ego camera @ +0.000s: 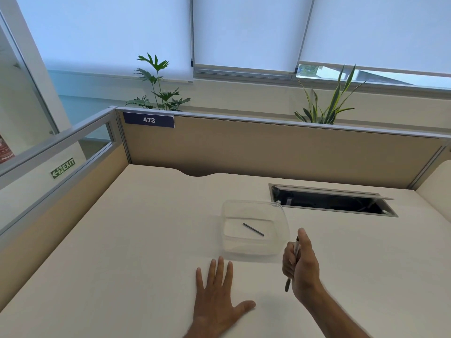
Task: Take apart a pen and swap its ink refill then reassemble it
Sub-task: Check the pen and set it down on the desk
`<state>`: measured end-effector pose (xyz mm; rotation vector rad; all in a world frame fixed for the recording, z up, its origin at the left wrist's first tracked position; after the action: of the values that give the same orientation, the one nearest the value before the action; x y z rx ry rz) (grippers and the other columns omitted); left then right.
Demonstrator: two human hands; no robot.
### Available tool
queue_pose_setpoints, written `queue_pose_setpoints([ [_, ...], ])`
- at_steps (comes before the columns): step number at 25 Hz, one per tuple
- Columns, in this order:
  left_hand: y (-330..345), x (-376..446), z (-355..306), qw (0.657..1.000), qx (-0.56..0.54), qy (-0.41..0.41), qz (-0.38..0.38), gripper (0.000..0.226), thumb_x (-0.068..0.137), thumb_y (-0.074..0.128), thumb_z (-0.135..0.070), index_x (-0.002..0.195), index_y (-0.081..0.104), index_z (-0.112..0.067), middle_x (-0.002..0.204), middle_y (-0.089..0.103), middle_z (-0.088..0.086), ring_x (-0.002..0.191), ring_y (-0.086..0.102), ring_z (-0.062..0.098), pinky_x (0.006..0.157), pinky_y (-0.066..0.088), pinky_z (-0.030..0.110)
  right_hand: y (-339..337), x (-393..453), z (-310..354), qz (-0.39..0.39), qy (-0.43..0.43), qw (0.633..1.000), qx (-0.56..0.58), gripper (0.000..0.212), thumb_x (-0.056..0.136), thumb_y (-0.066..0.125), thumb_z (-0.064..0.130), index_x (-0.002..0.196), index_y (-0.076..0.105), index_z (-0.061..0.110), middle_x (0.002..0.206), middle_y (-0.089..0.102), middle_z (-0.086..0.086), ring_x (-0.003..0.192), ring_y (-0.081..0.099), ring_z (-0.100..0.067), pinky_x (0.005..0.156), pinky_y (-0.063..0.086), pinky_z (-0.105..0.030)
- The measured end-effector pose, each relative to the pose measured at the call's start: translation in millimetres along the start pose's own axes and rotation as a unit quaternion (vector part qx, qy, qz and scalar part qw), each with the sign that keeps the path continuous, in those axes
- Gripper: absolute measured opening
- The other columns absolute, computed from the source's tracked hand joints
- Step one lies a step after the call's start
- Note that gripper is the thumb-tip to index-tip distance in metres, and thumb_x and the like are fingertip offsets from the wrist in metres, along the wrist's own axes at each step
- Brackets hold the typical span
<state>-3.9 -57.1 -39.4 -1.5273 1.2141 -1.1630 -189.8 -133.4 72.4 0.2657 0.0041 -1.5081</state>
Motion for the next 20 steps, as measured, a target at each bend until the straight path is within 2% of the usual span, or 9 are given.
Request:
queue_pose_setpoints([
  [1,1.3,0.5,0.0,1.000,0.001,-0.002,-0.003,0.111,0.068,0.032,-0.095,0.153,0.005,-0.027,0.157,-0.034,-0.003,0.146,-0.025,0.016,0.107,0.014,0.063,-0.2,1.0,0.2,-0.003,0.001,1.000,0.002,0.063,0.077,0.046,0.069,0.049,0.023,0.018,0.042,0.019,0.004,0.041,0.010,-0.013,0.043,0.010,-0.026],
  [5,2.3,0.7,-0.9,1.000,0.004,-0.003,-0.008,0.109,0.069,0.032,-0.094,0.153,0.007,-0.028,0.157,-0.035,-0.004,0.146,-0.025,0.015,0.107,0.014,0.064,0.9,2.1,0.5,-0.003,-0.010,1.000,0.001,0.059,0.075,0.046,0.065,0.047,0.024,0.019,0.041,0.020,0.005,0.040,0.011,-0.013,0.042,0.012,-0.022],
  [8,1.6,0.5,-1.9,1.000,0.022,0.000,-0.019,0.107,0.070,0.033,-0.093,0.145,0.031,-0.018,0.159,-0.029,-0.002,0.146,-0.024,0.016,0.108,0.010,0.062,1.3,1.1,0.0,0.001,-0.020,1.000,-0.003,0.057,0.075,0.045,0.063,0.045,0.024,0.019,0.039,0.021,0.006,0.038,0.012,-0.012,0.040,0.016,-0.019],
  [9,0.5,0.4,-2.1,0.999,0.028,-0.001,-0.018,0.106,0.070,0.033,-0.093,0.143,0.038,-0.015,0.162,-0.020,0.001,0.146,-0.025,0.015,0.108,0.010,0.062,1.4,0.7,-0.6,0.003,-0.023,1.000,-0.006,0.057,0.075,0.045,0.062,0.045,0.024,0.019,0.039,0.021,0.006,0.038,0.012,-0.012,0.040,0.016,-0.019],
  [10,-0.7,0.2,-2.3,0.999,0.035,-0.002,-0.018,0.106,0.070,0.033,-0.093,0.141,0.043,-0.015,0.165,-0.002,0.006,0.146,-0.025,0.015,0.108,0.012,0.062,1.1,0.4,-1.2,0.007,-0.029,1.000,-0.010,0.056,0.075,0.045,0.062,0.045,0.024,0.019,0.039,0.022,0.006,0.038,0.012,-0.012,0.040,0.016,-0.019],
  [12,-2.4,-0.2,-2.4,0.999,0.042,-0.005,-0.024,0.106,0.069,0.034,-0.093,0.137,0.053,-0.014,0.153,0.039,0.013,0.146,-0.025,0.016,0.106,0.014,0.062,-0.2,0.4,-1.4,0.012,-0.048,0.998,-0.027,0.056,0.075,0.045,0.061,0.045,0.025,0.019,0.039,0.022,0.006,0.039,0.012,-0.012,0.040,0.017,-0.018],
  [15,-4.2,-0.9,-2.0,0.998,0.043,-0.009,-0.040,0.106,0.070,0.033,-0.093,0.135,0.056,-0.013,0.145,0.051,0.013,0.146,-0.025,0.016,0.106,0.013,0.061,-1.1,1.8,-3.0,0.036,-0.074,0.995,-0.051,0.059,0.081,0.046,0.061,0.046,0.030,0.017,0.040,0.023,0.005,0.039,0.013,-0.012,0.040,0.017,-0.019],
  [17,-5.1,-0.5,-2.1,0.998,0.046,-0.011,-0.046,0.105,0.070,0.034,-0.093,0.134,0.057,-0.013,0.144,0.052,0.013,0.146,-0.025,0.016,0.105,0.015,0.062,-0.1,2.7,-6.5,0.068,-0.086,0.992,-0.058,0.056,0.094,0.044,0.053,0.056,0.046,0.012,0.045,0.030,0.004,0.041,0.019,-0.013,0.040,0.019,-0.022],
  [20,-6.6,-0.3,-2.6,0.997,0.053,-0.009,-0.052,0.104,0.069,0.035,-0.092,0.133,0.058,-0.013,0.143,0.052,0.013,0.146,-0.025,0.017,0.103,0.016,0.062,-1.3,-1.3,-12.6,0.105,-0.116,0.981,-0.117,0.028,0.104,0.044,0.021,0.091,0.068,0.019,0.063,0.054,0.003,0.053,0.043,-0.015,0.048,0.038,-0.021],
])
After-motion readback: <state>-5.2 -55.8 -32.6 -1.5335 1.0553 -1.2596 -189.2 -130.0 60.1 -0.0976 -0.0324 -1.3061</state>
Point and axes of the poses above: each hand's wrist, its own x-axis towards the middle knuckle, its own y-axis out of the palm, z = x × y, the point moved 4 cm from there along x, towards the middle knuckle
